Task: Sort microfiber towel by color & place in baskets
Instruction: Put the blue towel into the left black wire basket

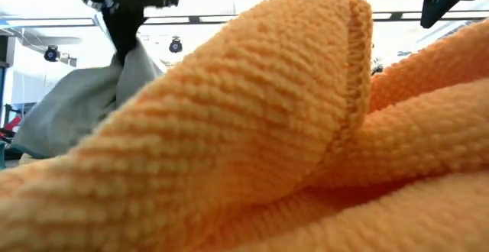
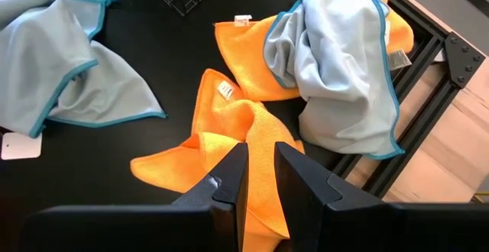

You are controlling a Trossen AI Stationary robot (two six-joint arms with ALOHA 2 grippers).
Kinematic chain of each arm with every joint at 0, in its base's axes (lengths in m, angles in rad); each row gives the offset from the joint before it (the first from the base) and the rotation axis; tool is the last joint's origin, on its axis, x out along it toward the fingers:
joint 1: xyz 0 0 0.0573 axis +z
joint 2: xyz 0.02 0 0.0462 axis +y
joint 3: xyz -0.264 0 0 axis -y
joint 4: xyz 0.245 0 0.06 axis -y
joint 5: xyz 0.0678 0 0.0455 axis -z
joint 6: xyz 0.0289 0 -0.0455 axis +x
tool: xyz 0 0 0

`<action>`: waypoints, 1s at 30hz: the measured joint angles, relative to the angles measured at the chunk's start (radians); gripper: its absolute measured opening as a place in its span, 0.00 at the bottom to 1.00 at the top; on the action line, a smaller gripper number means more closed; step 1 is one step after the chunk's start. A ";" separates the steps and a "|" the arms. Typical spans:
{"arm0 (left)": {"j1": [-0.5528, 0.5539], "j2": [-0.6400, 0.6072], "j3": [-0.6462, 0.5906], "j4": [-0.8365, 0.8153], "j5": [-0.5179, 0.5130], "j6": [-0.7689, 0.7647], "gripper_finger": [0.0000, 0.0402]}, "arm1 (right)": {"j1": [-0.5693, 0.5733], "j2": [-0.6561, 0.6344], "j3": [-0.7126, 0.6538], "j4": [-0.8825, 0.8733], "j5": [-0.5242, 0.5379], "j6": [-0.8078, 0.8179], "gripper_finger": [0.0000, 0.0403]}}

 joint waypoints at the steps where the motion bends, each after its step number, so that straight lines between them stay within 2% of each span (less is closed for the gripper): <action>1: 0.000 0.000 0.026 -0.019 -0.011 0.000 0.00 | 0.000 0.000 0.000 0.000 0.000 0.000 0.15; 5: 0.000 0.000 0.129 -0.091 -0.056 0.000 0.00 | 0.000 0.000 0.000 0.000 0.000 0.000 0.15; 10: 0.000 -0.003 0.256 -0.087 -0.123 0.036 0.00 | 0.000 0.000 0.000 0.000 0.000 0.000 0.15; 19: 0.014 -0.003 0.439 -0.087 -0.371 0.128 0.00 | 0.000 0.000 0.000 0.000 0.000 0.000 0.15; 25: 0.091 -0.003 0.533 -0.087 -0.499 0.208 0.00 | 0.000 0.000 0.000 -0.001 0.001 -0.004 0.15; 30: 0.207 -0.003 0.595 -0.087 -0.537 0.298 0.00 | 0.000 0.000 0.000 -0.001 0.003 -0.010 0.15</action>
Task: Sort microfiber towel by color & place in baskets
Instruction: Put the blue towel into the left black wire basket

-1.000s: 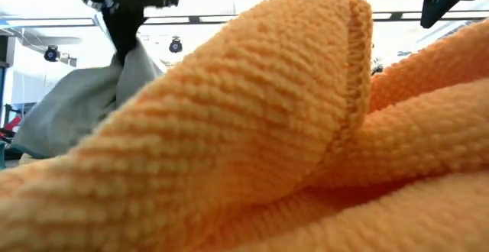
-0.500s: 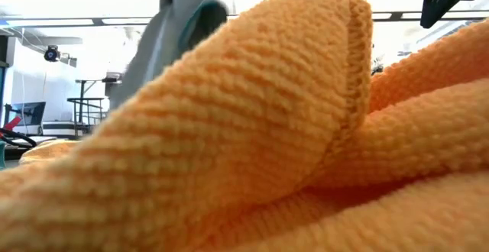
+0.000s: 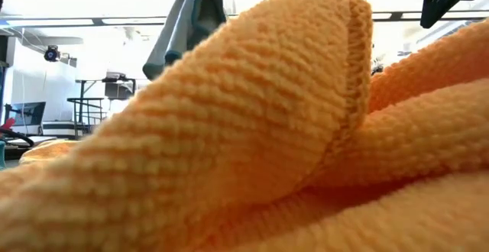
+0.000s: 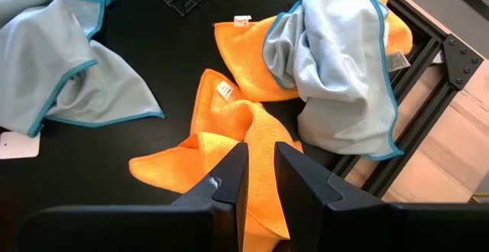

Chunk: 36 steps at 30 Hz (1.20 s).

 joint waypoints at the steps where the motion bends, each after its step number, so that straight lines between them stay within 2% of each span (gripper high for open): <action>1: 0.027 0.000 0.010 0.000 0.000 0.015 0.00 | 0.000 0.000 0.000 0.000 0.000 -0.008 0.15; 8: 0.215 0.000 0.044 0.000 -0.016 0.091 0.00 | 0.000 0.000 0.000 0.000 0.000 -0.060 0.15; 13: 0.309 0.000 0.043 0.000 -0.007 0.119 0.00 | 0.000 -0.001 0.000 0.000 0.000 -0.061 0.15; 24: 0.460 -0.024 0.043 0.000 -0.008 0.299 0.00 | 0.000 -0.001 0.000 0.000 0.000 0.049 0.15; 31: 0.516 -0.091 0.022 0.001 -0.008 0.305 0.00 | 0.000 -0.001 0.000 0.000 0.000 0.093 0.15; 36: 0.528 -0.186 -0.096 0.001 -0.008 0.244 0.00 | 0.000 -0.001 0.000 0.000 0.000 0.109 0.15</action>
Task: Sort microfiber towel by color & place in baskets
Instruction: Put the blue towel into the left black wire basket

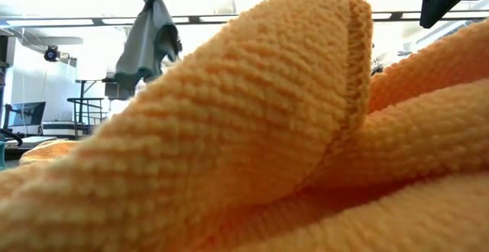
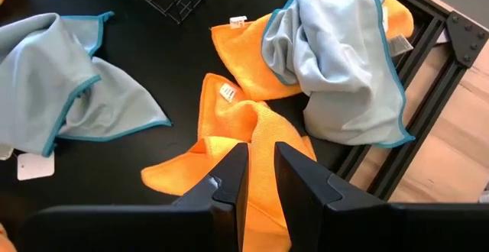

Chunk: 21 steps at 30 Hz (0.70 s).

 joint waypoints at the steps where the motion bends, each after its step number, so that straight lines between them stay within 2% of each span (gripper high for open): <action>1: 0.000 -0.020 -0.036 -0.001 0.001 -0.023 0.00 | 0.000 0.000 0.000 0.000 0.000 0.000 0.15; 5: 0.000 -0.098 -0.186 -0.001 0.003 -0.120 0.00 | 0.000 0.000 0.000 0.000 0.000 -0.001 0.15; 13: 0.000 -0.189 -0.465 0.016 0.104 -0.276 0.00 | 0.000 0.000 0.000 0.000 0.000 -0.001 0.15; 21: 0.001 -0.212 -0.618 0.101 0.121 -0.319 0.01 | 0.000 0.000 0.000 0.000 0.000 -0.001 0.15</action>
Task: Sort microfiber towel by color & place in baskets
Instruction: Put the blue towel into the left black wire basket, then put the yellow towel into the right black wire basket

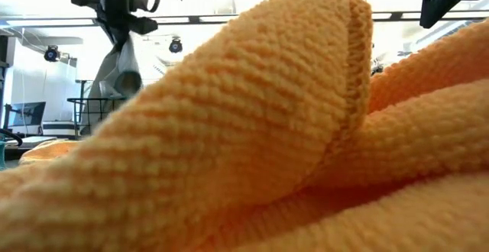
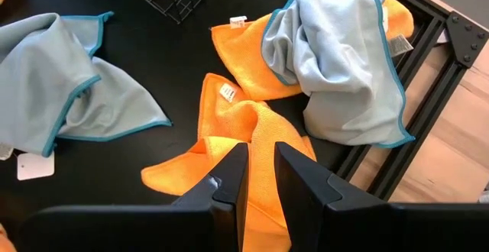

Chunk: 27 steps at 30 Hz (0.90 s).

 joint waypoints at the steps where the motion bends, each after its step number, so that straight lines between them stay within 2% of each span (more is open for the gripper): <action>1: 0.000 0.001 -0.005 0.012 0.001 0.000 0.01 | 0.000 0.000 0.000 0.000 0.000 0.000 0.15; 19: 0.000 0.004 0.038 0.033 0.019 0.038 0.25 | 0.000 0.000 0.000 0.001 0.000 -0.003 0.15; 27: -0.024 0.003 0.034 0.032 0.347 0.068 0.28 | 0.000 0.000 0.000 0.000 0.000 -0.027 0.15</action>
